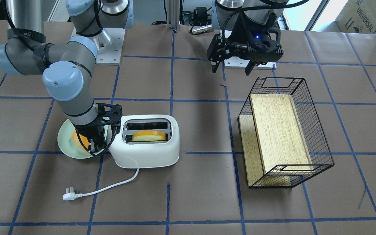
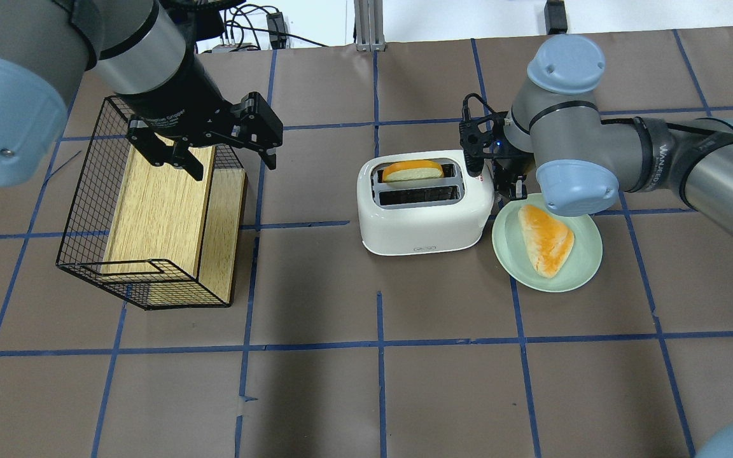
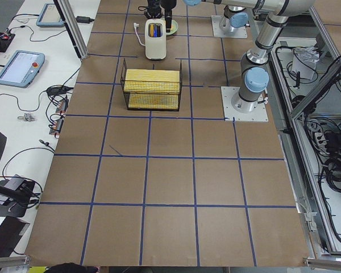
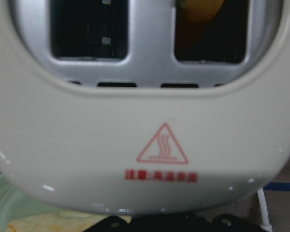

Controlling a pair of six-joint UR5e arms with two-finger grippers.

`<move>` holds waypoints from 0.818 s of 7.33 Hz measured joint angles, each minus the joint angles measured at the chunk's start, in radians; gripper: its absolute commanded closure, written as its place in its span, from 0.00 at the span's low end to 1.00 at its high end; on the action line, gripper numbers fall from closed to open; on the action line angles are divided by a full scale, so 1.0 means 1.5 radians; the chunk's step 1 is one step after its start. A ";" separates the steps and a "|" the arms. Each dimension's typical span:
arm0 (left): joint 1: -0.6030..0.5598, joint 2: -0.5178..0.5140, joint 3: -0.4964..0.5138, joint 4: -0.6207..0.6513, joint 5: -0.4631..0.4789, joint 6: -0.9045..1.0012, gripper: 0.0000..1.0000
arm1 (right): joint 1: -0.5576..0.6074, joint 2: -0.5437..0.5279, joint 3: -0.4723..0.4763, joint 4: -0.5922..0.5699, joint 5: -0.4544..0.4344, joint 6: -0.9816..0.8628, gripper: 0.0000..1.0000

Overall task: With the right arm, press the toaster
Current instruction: 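Lift the right gripper up and away from the toaster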

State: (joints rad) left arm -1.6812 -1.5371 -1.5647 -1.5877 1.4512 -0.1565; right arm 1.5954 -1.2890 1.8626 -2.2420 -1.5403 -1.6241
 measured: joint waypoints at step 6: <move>0.000 0.000 0.000 0.000 0.000 0.000 0.00 | 0.001 -0.099 -0.035 0.108 -0.014 0.120 0.95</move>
State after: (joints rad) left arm -1.6813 -1.5369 -1.5646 -1.5876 1.4511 -0.1565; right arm 1.5972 -1.4368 1.8103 -2.0794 -1.5607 -1.4443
